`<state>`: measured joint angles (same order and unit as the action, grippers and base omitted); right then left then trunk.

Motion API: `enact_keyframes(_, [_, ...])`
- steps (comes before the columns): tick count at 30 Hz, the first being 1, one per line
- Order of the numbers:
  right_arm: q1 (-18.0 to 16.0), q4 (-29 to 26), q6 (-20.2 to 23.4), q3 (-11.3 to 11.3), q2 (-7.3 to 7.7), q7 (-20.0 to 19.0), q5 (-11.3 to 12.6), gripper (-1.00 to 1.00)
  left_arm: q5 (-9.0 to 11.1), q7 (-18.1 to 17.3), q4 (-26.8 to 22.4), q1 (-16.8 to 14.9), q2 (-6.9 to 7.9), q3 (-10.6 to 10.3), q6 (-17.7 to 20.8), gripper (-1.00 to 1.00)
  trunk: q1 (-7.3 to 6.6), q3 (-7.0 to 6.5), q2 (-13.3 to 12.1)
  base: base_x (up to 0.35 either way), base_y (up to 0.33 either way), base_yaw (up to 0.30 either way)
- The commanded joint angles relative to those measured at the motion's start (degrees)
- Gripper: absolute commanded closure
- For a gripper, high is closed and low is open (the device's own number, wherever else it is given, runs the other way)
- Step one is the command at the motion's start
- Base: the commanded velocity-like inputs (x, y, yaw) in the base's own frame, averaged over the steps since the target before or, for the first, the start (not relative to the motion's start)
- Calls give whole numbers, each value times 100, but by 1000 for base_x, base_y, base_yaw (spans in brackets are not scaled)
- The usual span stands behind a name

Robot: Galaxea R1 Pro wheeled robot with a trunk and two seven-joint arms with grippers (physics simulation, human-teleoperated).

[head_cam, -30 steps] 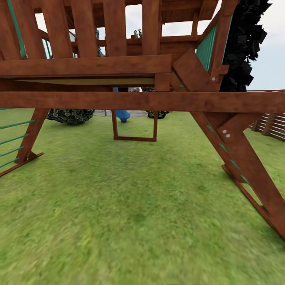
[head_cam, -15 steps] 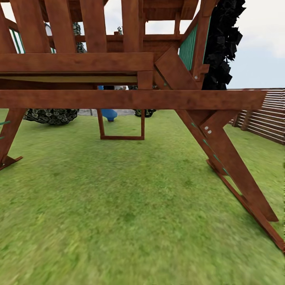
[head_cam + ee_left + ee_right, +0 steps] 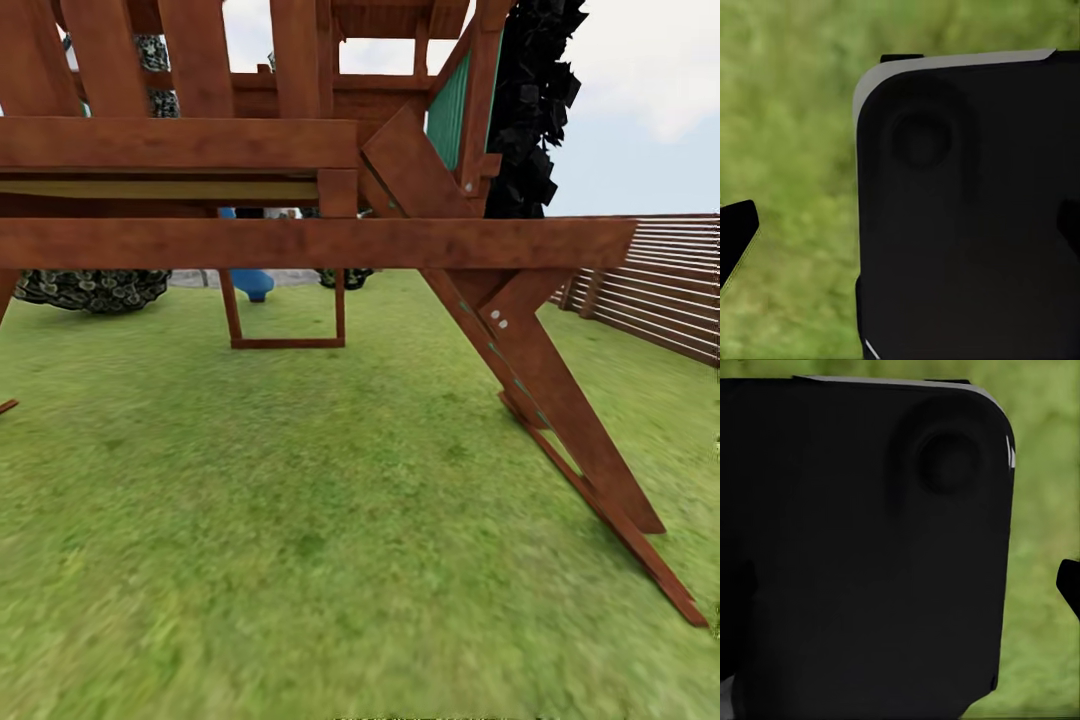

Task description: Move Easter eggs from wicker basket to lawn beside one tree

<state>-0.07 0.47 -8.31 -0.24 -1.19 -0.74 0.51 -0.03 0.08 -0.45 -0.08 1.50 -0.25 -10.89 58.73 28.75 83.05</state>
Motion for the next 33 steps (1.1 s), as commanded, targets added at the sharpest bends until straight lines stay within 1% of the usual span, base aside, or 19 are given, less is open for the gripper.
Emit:
enact_keyframes(1, [-2, 5, -23, -46, -11, -2, 50, -100, -3, 1, 1, -1, 4, -37, -62, -100, 0, 12, 2, 0, 0, -155])
enact_keyframes(4, [-2, 5, -20, -94, -21, 2, 93, -100, -5, 1, 1, -1, 7, -142, -134, -100, 0, 37, 2, 0, 0, -155])
enact_keyframes(8, [-2, 5, -68, -234, -25, 15, 106, -100, -6, 1, 1, -1, 8, -395, -172, -100, 0, 69, 2, 0, 0, -155])
enact_keyframes(10, [-2, 5, -275, -264, -25, 27, 99, -100, -6, 1, 1, -1, 9, -499, -180, -100, 0, 86, 2, 0, 0, -152])
enact_keyframes(12, [-2, 13, -560, -281, -23, 34, 99, -100, -6, 6, 1, -1, 15, -548, -185, -100, 0, 102, 2, 0, 0, -111])
enact_keyframes(15, [-2, 33, -763, -289, -19, 38, 100, -100, -6, 10, -34, -2, 29, -570, -204, -100, 0, 130, 2, 0, 0, -39])
enact_keyframes(23, [-2, 35, -848, -307, -15, 39, 107, -100, -7, 62, -483, -9, 37, -579, -189, -100, 0, 205, 2, 0, 0, -5])
enact_keyframes(29, [-2, 32, -846, -323, -17, 39, 109, -100, -6, 70, -553, -10, 156, -568, -160, -100, -132, 154, -238, 0, 0, 0])
enact_keyframes(33, [-2, 31, -847, -314, -13, 33, 108, -100, -6, 71, -560, -10, 173, -571, -138, -100, -220, 120, -399, 0, 0, 0])
